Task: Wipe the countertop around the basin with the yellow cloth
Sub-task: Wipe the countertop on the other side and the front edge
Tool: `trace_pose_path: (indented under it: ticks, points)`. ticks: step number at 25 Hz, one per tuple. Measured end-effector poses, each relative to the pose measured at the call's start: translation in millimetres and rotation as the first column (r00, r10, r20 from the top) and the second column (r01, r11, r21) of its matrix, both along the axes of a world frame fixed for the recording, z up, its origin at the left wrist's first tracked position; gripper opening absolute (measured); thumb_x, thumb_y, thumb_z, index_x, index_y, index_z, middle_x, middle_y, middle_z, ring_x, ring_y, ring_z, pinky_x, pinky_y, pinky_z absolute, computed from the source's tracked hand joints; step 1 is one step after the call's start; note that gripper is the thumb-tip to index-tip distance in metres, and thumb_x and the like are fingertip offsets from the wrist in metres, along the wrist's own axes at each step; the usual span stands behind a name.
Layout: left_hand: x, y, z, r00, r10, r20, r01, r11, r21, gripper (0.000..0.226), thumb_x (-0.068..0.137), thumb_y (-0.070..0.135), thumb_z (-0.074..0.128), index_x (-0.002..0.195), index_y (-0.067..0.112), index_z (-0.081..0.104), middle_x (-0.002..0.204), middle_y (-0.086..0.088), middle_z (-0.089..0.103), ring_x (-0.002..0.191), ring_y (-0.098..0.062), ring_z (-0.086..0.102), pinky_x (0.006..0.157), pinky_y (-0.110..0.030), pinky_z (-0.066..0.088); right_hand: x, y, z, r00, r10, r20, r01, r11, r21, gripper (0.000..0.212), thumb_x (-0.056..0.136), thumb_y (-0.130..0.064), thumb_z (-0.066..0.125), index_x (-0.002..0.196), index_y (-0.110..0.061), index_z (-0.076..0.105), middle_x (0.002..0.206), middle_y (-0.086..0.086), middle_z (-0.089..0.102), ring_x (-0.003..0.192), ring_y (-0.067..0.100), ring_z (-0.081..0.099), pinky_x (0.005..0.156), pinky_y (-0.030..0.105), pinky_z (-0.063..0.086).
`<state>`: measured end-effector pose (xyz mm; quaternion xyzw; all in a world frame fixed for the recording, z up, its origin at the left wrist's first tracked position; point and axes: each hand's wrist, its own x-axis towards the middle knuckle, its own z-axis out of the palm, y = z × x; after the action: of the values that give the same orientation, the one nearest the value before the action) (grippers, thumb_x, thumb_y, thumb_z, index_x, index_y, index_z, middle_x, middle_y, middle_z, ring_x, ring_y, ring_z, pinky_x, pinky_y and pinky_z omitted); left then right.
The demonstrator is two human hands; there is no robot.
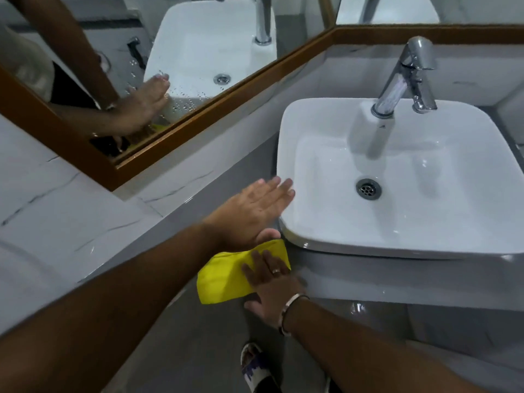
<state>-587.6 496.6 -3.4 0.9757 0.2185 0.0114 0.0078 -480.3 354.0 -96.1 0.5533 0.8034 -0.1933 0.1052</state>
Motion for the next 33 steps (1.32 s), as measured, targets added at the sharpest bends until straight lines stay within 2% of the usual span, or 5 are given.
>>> trace_pose_path:
  ticks: [9,15,20,28,33]
  points:
    - [12.7,11.6,-10.9,0.994,-0.105,-0.045,0.1,0.991,-0.093,0.079,0.095,0.061,0.008,0.151,0.007,0.018,0.159,-0.016,0.018,0.148,-0.027,0.011,0.121,-0.042,0.007,93.2,-72.0,-15.2,0.974,-0.226,0.0,0.224,0.967,0.117,0.076,0.082,-0.07,0.033,0.143,-0.025,0.032,0.153,0.01,0.028,0.138,0.036,0.03,0.108,0.05,0.034]
    - [15.7,1.8,-18.4,1.0,-0.02,0.014,0.022,0.99,-0.14,0.077,0.095,0.062,0.01,0.151,0.009,0.015,0.159,-0.013,0.008,0.149,-0.025,0.004,0.121,-0.043,0.006,158.2,-104.0,4.0,0.786,-0.606,0.124,0.58,0.792,0.19,0.082,0.085,-0.071,0.016,0.137,-0.013,0.043,0.145,0.024,0.038,0.126,0.046,0.042,0.101,0.051,0.037]
    - [14.3,3.3,-15.6,1.0,-0.021,-0.01,0.019,0.987,-0.157,0.077,0.095,0.063,0.014,0.151,0.01,0.018,0.159,-0.014,0.013,0.148,-0.027,0.008,0.12,-0.048,0.013,90.4,-67.5,-10.7,0.874,-0.485,-0.028,0.483,0.861,0.161,0.071,0.076,-0.067,0.041,0.138,-0.034,0.037,0.149,0.011,0.038,0.135,0.04,0.034,0.107,0.053,0.031]
    - [15.3,0.5,-11.9,0.999,0.014,-0.045,-0.021,0.988,-0.156,0.08,0.092,0.066,0.023,0.153,0.015,0.012,0.161,-0.009,0.007,0.149,-0.023,0.0,0.122,-0.042,0.001,314.4,-107.9,-4.7,0.909,-0.398,0.123,0.387,0.916,0.102,0.071,0.088,-0.067,0.01,0.141,-0.026,0.034,0.149,0.014,0.036,0.135,0.044,0.032,0.112,0.048,0.025]
    - [29.8,-25.4,-2.6,0.986,0.148,-0.075,-0.156,0.981,-0.115,0.096,0.085,0.075,0.027,0.152,0.007,0.013,0.16,-0.017,0.008,0.149,-0.029,0.003,0.121,-0.048,0.006,261.9,-112.1,-6.9,0.963,-0.258,-0.082,0.264,0.961,0.083,0.074,0.085,-0.066,0.03,0.144,-0.022,0.028,0.155,0.016,0.018,0.141,0.041,0.013,0.112,0.051,0.011]
